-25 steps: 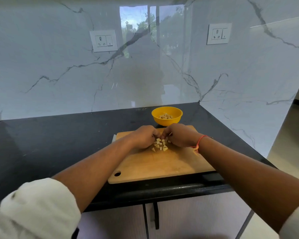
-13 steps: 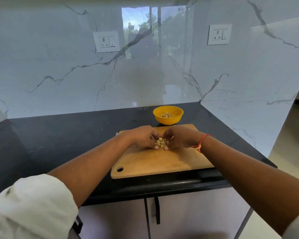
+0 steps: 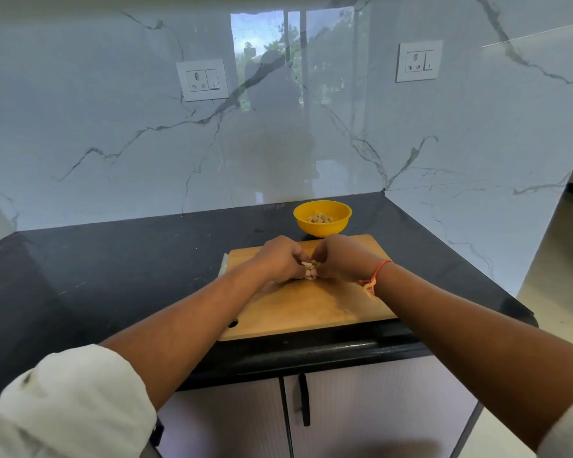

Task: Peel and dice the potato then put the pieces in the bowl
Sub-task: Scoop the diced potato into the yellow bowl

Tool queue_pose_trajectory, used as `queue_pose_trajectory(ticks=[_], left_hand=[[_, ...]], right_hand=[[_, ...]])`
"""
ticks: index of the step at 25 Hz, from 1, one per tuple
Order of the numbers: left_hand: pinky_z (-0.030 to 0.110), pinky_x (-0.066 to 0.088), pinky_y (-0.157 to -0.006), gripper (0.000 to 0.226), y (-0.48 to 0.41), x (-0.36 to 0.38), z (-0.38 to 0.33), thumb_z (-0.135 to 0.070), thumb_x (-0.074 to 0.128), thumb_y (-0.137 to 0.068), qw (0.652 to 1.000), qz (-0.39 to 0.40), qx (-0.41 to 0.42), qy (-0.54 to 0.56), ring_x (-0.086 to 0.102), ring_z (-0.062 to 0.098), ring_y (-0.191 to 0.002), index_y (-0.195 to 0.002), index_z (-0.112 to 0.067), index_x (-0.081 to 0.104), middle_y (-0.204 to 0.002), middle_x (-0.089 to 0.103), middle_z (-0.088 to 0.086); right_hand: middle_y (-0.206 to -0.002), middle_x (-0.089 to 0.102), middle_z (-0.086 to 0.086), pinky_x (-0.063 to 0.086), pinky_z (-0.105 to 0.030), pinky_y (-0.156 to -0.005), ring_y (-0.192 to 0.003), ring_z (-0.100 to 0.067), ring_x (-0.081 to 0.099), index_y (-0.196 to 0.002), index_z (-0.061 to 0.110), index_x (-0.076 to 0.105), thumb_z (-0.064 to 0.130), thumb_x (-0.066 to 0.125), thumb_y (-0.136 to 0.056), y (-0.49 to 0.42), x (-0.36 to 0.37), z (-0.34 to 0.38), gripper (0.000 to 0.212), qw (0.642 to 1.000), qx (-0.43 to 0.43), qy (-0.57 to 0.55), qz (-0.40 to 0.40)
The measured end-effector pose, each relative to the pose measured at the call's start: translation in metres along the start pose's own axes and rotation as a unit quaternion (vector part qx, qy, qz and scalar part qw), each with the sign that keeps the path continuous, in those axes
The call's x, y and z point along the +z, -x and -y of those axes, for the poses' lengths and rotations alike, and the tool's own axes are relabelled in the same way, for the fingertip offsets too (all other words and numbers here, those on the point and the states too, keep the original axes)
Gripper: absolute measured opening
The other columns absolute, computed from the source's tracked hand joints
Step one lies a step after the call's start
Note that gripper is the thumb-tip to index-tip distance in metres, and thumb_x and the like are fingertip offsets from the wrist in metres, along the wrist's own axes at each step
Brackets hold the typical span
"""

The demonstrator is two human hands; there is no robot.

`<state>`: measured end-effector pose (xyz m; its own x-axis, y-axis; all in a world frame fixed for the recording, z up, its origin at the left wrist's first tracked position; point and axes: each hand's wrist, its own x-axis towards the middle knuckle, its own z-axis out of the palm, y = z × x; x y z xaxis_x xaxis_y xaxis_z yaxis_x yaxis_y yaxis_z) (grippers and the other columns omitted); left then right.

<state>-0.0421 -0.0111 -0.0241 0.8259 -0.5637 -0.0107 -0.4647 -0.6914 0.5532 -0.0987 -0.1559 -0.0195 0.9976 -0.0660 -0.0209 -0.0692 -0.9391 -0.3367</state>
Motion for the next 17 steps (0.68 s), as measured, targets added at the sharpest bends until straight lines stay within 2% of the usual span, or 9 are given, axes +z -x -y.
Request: queue_pose_trajectory(ticks=[3,5,8,11,12,14,15,17], left_hand=[[0.034,0.057,-0.091,0.017,-0.001,0.008,0.003,-0.013,0.082,-0.080,0.983,-0.009,-0.070,0.168,0.069,0.015,-0.096,-0.096,-0.018,0.080,-0.095,0.076,0.000],[0.036,0.058,-0.091,0.014,-0.004,0.013,0.005,-0.010,0.082,-0.079,0.963,-0.016,-0.099,0.251,0.071,0.018,-0.097,-0.092,-0.016,0.080,-0.094,0.077,0.002],[0.035,0.059,-0.089,0.018,-0.003,0.016,0.003,0.002,0.074,-0.083,0.925,-0.022,-0.120,0.360,0.073,0.020,-0.096,-0.100,-0.004,0.077,-0.102,0.075,0.012],[0.032,0.059,-0.087,0.019,-0.003,0.016,0.000,0.008,0.069,-0.085,0.903,-0.030,-0.132,0.408,0.074,0.022,-0.094,-0.102,0.002,0.074,-0.103,0.074,0.017],[0.029,0.060,-0.084,0.017,-0.003,0.015,-0.001,0.008,0.070,-0.085,0.897,-0.033,-0.134,0.421,0.074,0.022,-0.093,-0.100,0.002,0.074,-0.101,0.074,0.018],[0.025,0.061,-0.077,0.015,-0.005,0.010,-0.003,0.007,0.070,-0.085,0.892,-0.039,-0.132,0.430,0.074,0.021,-0.091,-0.099,0.003,0.073,-0.099,0.074,0.018],[0.023,0.060,-0.074,0.015,-0.007,0.007,-0.005,0.007,0.070,-0.085,0.894,-0.043,-0.125,0.428,0.074,0.021,-0.090,-0.100,0.003,0.073,-0.098,0.074,0.019],[0.021,0.060,-0.075,0.017,-0.013,0.000,-0.012,0.008,0.070,-0.085,0.897,-0.048,-0.101,0.429,0.072,0.019,-0.089,-0.101,0.005,0.071,-0.097,0.073,0.017]], right_hand=[[-0.110,0.072,-0.004,0.051,-0.025,-0.082,-0.099,-0.019,0.065,-0.122,0.015,0.072,0.027,0.073,-0.091,-0.002,0.000,-0.003,0.033,0.999,0.022,-0.048,0.000],[-0.113,0.072,-0.005,0.050,-0.026,-0.085,-0.103,-0.020,0.064,-0.122,0.015,0.072,0.026,0.073,-0.092,-0.002,0.000,-0.003,0.032,0.997,0.033,-0.072,0.002],[-0.108,0.072,-0.004,0.052,-0.032,-0.096,-0.105,-0.020,0.064,-0.119,0.015,0.073,0.025,0.075,-0.090,-0.006,0.000,-0.011,0.031,0.983,0.060,-0.176,0.000],[-0.095,0.070,0.002,0.053,-0.033,-0.098,-0.097,-0.017,0.065,-0.114,0.013,0.074,0.015,0.075,-0.088,-0.009,0.000,-0.021,0.026,0.960,0.059,-0.272,0.020],[-0.097,0.073,-0.003,0.054,-0.035,-0.098,-0.098,-0.019,0.068,-0.110,0.010,0.074,0.010,0.075,-0.088,-0.010,0.001,-0.022,0.022,0.938,0.075,-0.337,0.024],[-0.104,0.075,-0.015,0.057,-0.037,-0.095,-0.101,-0.025,0.072,-0.104,0.002,0.074,0.000,0.073,-0.088,-0.009,0.000,-0.018,0.016,0.856,0.120,-0.502,0.030],[-0.105,0.074,-0.019,0.058,-0.037,-0.093,-0.099,-0.025,0.073,-0.104,-0.001,0.074,-0.002,0.072,-0.087,-0.011,-0.002,-0.018,0.017,0.827,0.124,-0.547,0.026],[-0.104,0.074,-0.019,0.060,-0.033,-0.087,-0.092,-0.021,0.073,-0.106,-0.005,0.072,-0.004,0.071,-0.087,-0.015,-0.010,-0.019,0.020,0.817,0.109,-0.566,0.014]])
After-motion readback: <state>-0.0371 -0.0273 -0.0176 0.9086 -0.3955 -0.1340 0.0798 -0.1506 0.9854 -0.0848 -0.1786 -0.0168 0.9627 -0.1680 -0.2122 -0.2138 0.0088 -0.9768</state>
